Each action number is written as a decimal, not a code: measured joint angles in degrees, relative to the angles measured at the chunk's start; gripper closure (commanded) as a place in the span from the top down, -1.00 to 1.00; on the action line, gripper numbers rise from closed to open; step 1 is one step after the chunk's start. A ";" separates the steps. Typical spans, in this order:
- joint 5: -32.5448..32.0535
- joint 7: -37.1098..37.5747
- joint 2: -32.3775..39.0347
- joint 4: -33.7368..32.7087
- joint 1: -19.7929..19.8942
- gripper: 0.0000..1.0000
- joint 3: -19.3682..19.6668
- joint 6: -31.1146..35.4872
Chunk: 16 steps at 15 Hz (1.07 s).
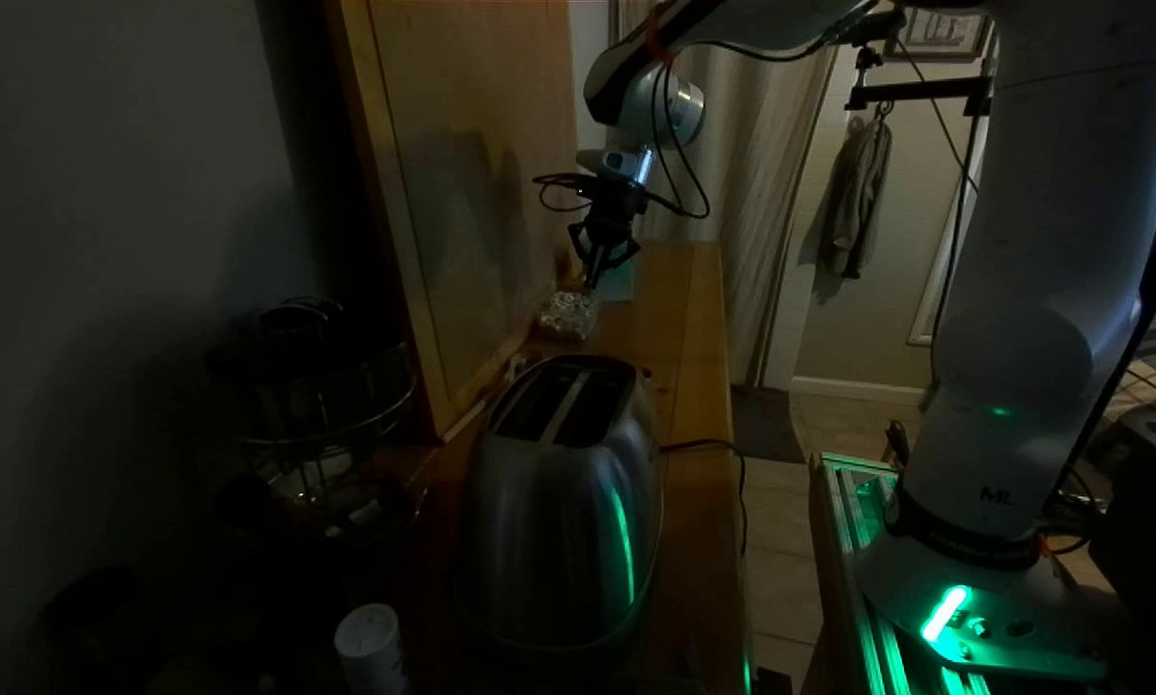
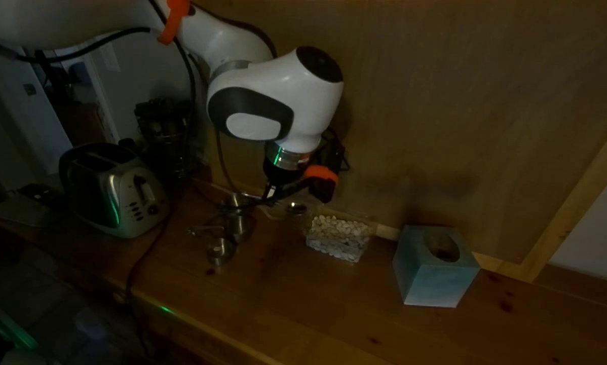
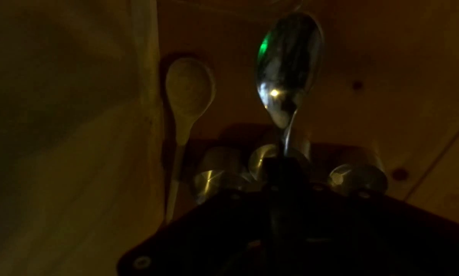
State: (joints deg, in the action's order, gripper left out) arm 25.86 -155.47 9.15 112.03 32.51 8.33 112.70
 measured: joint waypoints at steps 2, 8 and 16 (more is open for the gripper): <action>1.87 0.23 0.95 -2.61 3.72 -0.85 -4.28 -1.94; 2.57 0.22 2.36 -4.28 5.02 -0.96 -5.39 -2.83; 7.03 0.26 6.82 -8.88 2.31 -0.96 0.10 -6.34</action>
State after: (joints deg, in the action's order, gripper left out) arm 32.90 -155.21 15.96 103.15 34.83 8.43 106.36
